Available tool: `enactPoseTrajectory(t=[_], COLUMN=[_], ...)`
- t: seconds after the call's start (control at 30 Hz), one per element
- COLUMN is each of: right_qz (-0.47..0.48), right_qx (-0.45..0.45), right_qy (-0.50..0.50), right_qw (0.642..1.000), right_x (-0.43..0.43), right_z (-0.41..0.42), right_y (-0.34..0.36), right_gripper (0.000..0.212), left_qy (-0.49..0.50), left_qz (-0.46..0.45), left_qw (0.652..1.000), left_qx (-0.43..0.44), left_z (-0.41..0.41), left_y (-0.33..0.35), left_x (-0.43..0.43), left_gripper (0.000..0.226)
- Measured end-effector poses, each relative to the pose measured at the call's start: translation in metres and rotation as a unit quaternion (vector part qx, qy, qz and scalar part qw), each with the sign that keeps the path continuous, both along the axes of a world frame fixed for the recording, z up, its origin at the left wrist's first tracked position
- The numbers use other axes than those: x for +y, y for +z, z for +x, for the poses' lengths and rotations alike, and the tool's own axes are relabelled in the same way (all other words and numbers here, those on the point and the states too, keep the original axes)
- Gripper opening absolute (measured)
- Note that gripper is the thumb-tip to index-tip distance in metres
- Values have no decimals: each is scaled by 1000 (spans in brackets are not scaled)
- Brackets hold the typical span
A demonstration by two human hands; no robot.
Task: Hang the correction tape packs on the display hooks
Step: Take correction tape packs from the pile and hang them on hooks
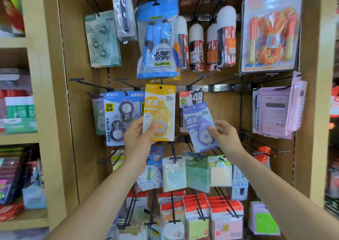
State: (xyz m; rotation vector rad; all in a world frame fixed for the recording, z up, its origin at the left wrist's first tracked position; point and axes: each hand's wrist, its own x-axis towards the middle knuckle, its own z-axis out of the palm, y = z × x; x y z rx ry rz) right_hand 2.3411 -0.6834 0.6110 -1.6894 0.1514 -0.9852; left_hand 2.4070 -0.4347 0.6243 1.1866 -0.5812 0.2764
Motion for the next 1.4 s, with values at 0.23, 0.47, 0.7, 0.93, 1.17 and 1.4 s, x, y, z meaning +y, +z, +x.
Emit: enactPoseTrajectory(t=[0.23,0.47,0.7,0.93,1.17,1.4], right_qz=[3,3,0,-1,-6,-4], right_qx=[3,8,6,11,11,5], right_qy=[10,8,3,5,1,5], right_qw=[1000,1000,1000,1000,1000,1000], right_x=[-1,0,-1,-1,3,2], right_z=[-1,-2,-1,0,-1,-2], right_y=[0,1,0,0,1,0], right_gripper=[38,40,40,43,39,38], left_qy=[-14,0,-18,-32,-20,-12], left_qz=[1,-16,-12,-28,-45,-38], left_qw=[999,1000,999,998,998,998], left_qx=[40,22,47,40,37,53], left_z=[4,0,-11,-25,-21,-12], left_y=[-14,3,-6,-31,-14,-4], left_x=[0,-6,-10,-2,-3,-12], left_gripper=[23,26,23,27,25,19])
